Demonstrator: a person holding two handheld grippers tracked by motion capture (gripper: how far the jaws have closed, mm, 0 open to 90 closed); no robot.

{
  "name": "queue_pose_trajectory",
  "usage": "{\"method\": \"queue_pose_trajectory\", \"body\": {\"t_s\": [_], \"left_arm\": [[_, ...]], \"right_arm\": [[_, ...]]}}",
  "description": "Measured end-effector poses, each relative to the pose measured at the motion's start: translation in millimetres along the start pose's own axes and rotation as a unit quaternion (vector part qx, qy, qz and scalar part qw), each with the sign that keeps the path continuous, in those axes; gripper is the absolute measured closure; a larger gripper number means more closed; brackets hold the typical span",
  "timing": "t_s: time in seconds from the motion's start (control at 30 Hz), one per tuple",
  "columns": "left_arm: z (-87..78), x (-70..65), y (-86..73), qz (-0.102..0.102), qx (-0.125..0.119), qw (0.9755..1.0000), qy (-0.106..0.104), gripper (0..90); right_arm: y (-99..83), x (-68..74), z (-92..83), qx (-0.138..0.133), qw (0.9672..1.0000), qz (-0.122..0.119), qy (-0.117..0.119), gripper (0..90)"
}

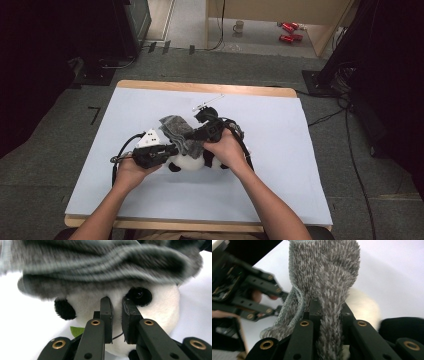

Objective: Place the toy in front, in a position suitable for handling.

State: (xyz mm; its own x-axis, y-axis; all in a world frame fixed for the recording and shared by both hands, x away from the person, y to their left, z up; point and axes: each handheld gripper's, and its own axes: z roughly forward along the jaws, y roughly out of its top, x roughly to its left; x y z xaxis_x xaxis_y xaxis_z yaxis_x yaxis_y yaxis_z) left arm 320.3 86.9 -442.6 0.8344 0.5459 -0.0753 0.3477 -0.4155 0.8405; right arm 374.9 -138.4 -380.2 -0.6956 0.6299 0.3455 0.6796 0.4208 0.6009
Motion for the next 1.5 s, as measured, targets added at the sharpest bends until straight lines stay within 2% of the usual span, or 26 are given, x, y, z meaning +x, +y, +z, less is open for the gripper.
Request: {"method": "queue_pose_trajectory", "body": {"t_s": [0.2,0.27,0.4,0.47,0.53,0.83,0.97,1.03,1.13,1.27,1.33,1.4,1.5], "left_arm": [[-1.0,0.0,-0.5,-0.002,0.003,1.0,-0.006,81.3],[-1.2,0.4,-0.4,-0.005,0.004,0.9999,-0.008,81.3],[-1.5,1.1,-0.6,-0.01,0.004,0.9999,-0.013,81.1],[-1.7,1.0,-1.5,-0.009,0.006,0.9997,-0.02,80.9],[-2.2,0.9,-2.0,-0.009,0.005,0.9998,-0.02,80.5],[-1.8,4.2,-2.1,-0.02,0.003,0.9997,-0.017,79.6],[-1.5,4.4,-1.8,-0.023,0.003,0.9996,-0.017,79.4],[-1.4,3.6,-1.8,-0.023,0.003,0.9996,-0.015,79.5],[-1.2,2.9,-1.9,-0.024,0.003,0.9996,-0.013,79.5],[0.2,2.0,-1.7,-0.022,0.008,0.9997,-0.007,79.8],[0.5,1.3,-1.7,-0.019,0.007,0.9998,-0.006,79.9],[0.3,1.8,-1.7,-0.02,0.009,0.9997,-0.007,79.9],[0.4,1.5,-1.7,-0.018,0.01,0.9998,-0.006,80.0]], "right_arm": [[5.9,-18.6,-2.3,-0.026,0.9986,0.016,-0.043,78.9],[7.8,-22.7,-1.1,-0.026,0.9984,0.024,-0.044,78.9],[14.7,-29.6,-4.4,-0.029,0.9975,0.017,-0.062,78.9],[17.3,-35.2,-11.9,-0.046,0.9968,0.028,-0.058,79.0],[18.6,-39.8,-23.5,-0.071,0.9958,0.045,-0.035,79.0],[10.8,-35.5,-63.5,-0.104,0.9936,0.045,0.004,79.0],[3.2,-30.9,-72.0,-0.109,0.9934,0.035,0.003,79.0],[-0.6,-35.6,-69.6,-0.103,0.9939,0.039,-0.002,79.0],[-7.9,-48.3,-60.2,-0.083,0.9947,0.059,-0.009,79.1],[-18.7,-55.8,-44.3,-0.049,0.9965,0.064,-0.018,79.2],[-20.2,-53.7,-46.0,-0.057,0.9961,0.068,-0.008,79.3],[-19.0,-47.1,-47.9,-0.06,0.9965,0.057,0.006,79.3],[-18.1,-36.6,-39.2,-0.036,0.9984,0.037,0.021,79.3]]}}
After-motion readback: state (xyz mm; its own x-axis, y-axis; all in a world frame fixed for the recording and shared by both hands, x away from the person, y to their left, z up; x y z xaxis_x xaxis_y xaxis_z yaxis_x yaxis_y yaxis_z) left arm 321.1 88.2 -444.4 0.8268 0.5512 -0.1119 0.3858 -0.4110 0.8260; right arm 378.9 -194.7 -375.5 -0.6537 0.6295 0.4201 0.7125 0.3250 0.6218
